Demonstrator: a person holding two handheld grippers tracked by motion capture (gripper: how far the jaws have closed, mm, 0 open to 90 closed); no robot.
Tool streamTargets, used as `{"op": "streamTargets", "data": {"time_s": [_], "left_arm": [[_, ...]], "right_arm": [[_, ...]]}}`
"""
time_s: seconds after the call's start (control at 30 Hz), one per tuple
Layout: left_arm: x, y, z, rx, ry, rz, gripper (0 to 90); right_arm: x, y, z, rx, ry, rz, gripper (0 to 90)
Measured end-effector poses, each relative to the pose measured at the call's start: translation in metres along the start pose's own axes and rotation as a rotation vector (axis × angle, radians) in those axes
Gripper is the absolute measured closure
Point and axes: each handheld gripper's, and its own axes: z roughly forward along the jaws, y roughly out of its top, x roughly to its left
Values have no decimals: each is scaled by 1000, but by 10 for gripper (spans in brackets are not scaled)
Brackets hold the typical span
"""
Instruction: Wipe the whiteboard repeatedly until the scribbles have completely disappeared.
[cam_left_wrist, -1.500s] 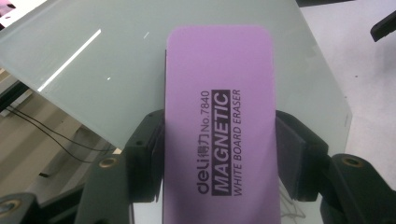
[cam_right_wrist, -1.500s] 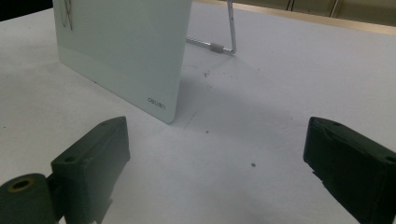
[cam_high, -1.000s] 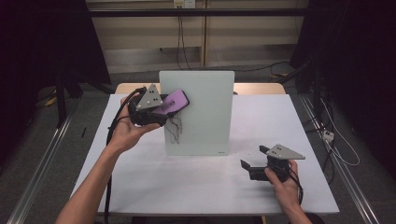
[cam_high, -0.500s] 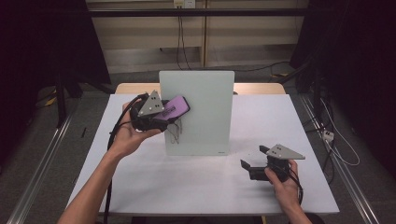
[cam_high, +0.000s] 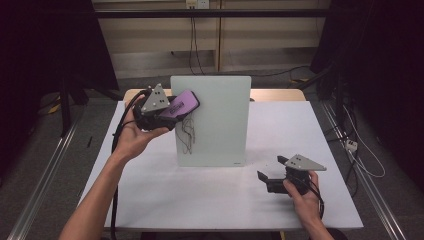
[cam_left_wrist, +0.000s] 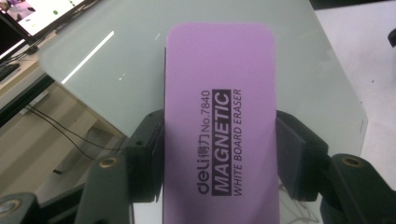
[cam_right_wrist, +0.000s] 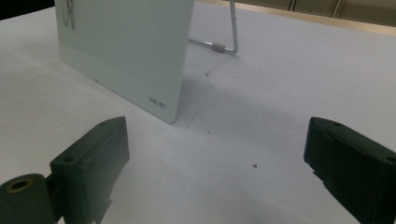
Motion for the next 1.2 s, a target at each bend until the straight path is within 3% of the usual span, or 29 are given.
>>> {"op": "streamTargets", "data": {"time_s": [0.1, 0.3, 0.9, 1.2], "left_arm": [[-2, -1, 1, -1, 19, 17, 413], [-9, -5, 5, 23, 11, 33, 413], [-17, -15, 10, 39, -29, 19, 413], [-20, -21, 14, 53, -73, -7, 413]], "right_arm": [[0, 0, 0, -1, 0, 1, 68], [0, 0, -1, -1, 0, -1, 68], [0, 0, 0, 2, -1, 3, 68], [0, 0, 0, 1, -2, -3, 68]]}}
